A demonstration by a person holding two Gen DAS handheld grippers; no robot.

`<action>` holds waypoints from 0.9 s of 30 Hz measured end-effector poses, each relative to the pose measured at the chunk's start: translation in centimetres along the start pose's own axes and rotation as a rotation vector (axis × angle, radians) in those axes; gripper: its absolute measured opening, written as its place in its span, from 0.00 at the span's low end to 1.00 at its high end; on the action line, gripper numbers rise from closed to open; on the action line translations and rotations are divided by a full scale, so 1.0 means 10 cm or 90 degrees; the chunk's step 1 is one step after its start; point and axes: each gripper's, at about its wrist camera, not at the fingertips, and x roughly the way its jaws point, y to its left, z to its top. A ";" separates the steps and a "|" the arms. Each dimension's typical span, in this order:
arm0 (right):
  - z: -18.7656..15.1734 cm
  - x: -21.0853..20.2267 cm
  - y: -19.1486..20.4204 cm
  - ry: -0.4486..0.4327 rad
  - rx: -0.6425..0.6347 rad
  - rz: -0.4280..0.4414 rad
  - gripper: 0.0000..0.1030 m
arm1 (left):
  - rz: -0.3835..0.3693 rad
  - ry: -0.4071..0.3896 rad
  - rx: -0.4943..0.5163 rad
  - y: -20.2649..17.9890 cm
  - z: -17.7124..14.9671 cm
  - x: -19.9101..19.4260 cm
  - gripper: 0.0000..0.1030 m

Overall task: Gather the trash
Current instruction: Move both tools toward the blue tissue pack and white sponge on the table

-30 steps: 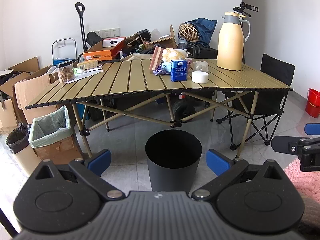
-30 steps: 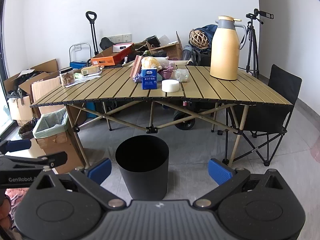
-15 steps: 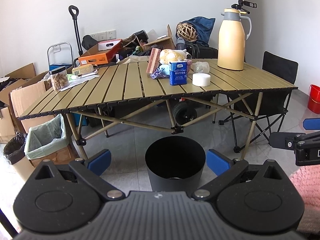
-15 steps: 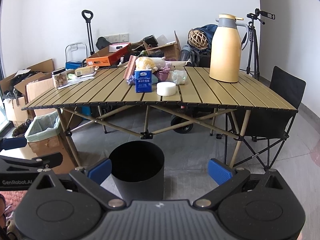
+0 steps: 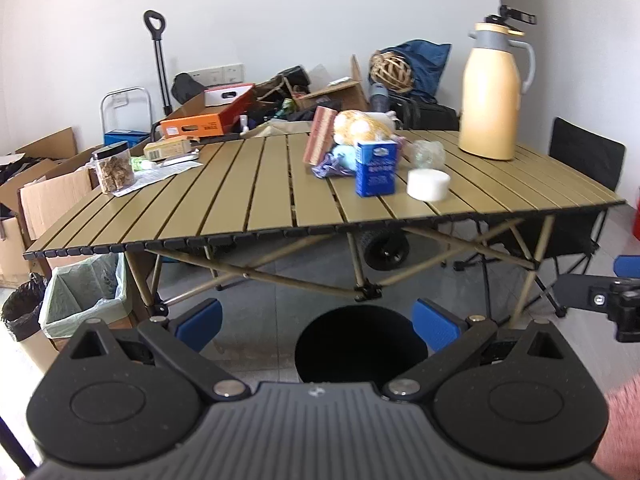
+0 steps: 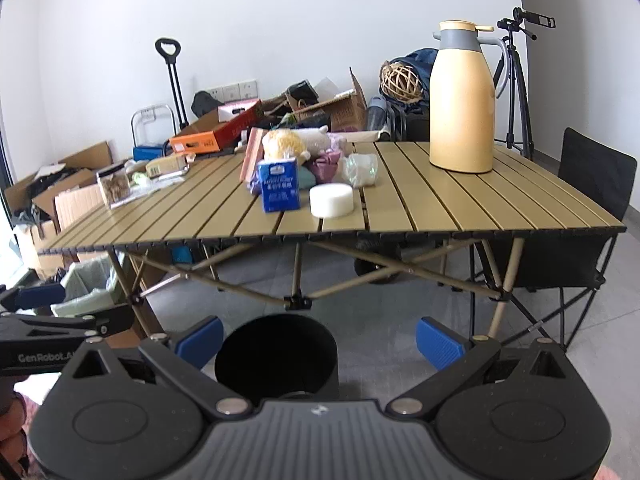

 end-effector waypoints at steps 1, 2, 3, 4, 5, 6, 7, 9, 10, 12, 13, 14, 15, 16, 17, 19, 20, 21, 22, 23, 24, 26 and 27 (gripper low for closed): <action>0.03 0.03 -0.03 -0.007 0.004 0.006 1.00 | 0.006 -0.001 -0.004 0.00 0.04 0.05 1.00; 0.07 0.07 -0.06 -0.014 0.008 0.008 1.00 | 0.009 -0.004 -0.007 0.00 0.06 0.08 1.00; 0.12 0.12 -0.08 -0.016 0.011 0.007 1.00 | 0.011 -0.010 -0.014 0.01 0.09 0.13 1.00; 0.17 0.17 -0.10 -0.016 0.012 0.006 1.00 | 0.012 -0.013 -0.020 0.01 0.12 0.15 1.00; 0.22 0.21 -0.10 -0.021 0.010 0.005 1.00 | 0.010 -0.014 -0.029 0.03 0.16 0.19 1.00; 0.27 0.25 -0.10 -0.029 0.007 0.001 1.00 | 0.009 -0.016 -0.036 0.05 0.19 0.23 1.00; 0.31 0.27 -0.10 -0.038 0.005 -0.001 1.00 | 0.009 -0.019 -0.040 0.06 0.22 0.25 1.00; 0.38 0.33 -0.11 -0.057 0.005 0.000 1.00 | 0.012 -0.029 -0.038 0.06 0.28 0.31 1.00; 0.41 0.37 -0.12 -0.065 0.009 -0.001 1.00 | 0.011 -0.033 -0.036 0.05 0.32 0.33 1.00; 0.47 0.44 -0.14 -0.072 0.017 -0.006 1.00 | 0.002 -0.043 -0.039 0.06 0.38 0.38 1.00; 0.50 0.48 -0.15 -0.077 0.019 -0.006 1.00 | 0.001 -0.045 -0.040 0.05 0.41 0.41 1.00; 0.53 0.51 -0.16 -0.086 0.022 -0.007 1.00 | 0.004 -0.045 -0.040 0.05 0.44 0.44 1.00; 0.56 0.54 -0.17 -0.095 0.028 -0.010 1.00 | 0.008 -0.047 -0.037 0.04 0.48 0.47 1.00; 0.58 0.57 -0.18 -0.102 0.033 -0.010 1.00 | 0.009 -0.050 -0.035 0.03 0.52 0.50 1.00; 0.62 0.61 -0.20 -0.110 0.038 -0.010 1.00 | 0.010 -0.058 -0.032 0.03 0.55 0.52 1.00; 0.69 0.70 -0.23 -0.116 0.038 -0.021 0.99 | 0.014 -0.073 -0.031 0.02 0.61 0.56 1.00; 0.72 0.75 -0.23 -0.116 0.033 -0.027 0.99 | 0.015 -0.077 -0.035 0.02 0.65 0.59 1.00; 0.76 0.81 -0.23 -0.118 0.025 -0.031 0.99 | 0.013 -0.080 -0.041 0.03 0.68 0.62 1.00; 0.80 0.87 -0.22 -0.122 0.019 -0.035 0.98 | 0.013 -0.082 -0.046 0.04 0.71 0.66 1.00; 0.83 0.92 -0.21 -0.126 0.012 -0.041 0.98 | 0.014 -0.084 -0.050 0.04 0.74 0.70 1.00; 0.87 0.98 -0.20 -0.131 0.005 -0.044 0.98 | 0.015 -0.087 -0.053 0.04 0.78 0.75 1.00; 0.94 1.09 -0.18 -0.138 0.001 -0.044 0.98 | 0.017 -0.093 -0.055 0.05 0.85 0.84 1.00; 0.97 1.15 -0.17 -0.139 -0.001 -0.045 0.98 | 0.019 -0.096 -0.057 0.05 0.89 0.89 1.00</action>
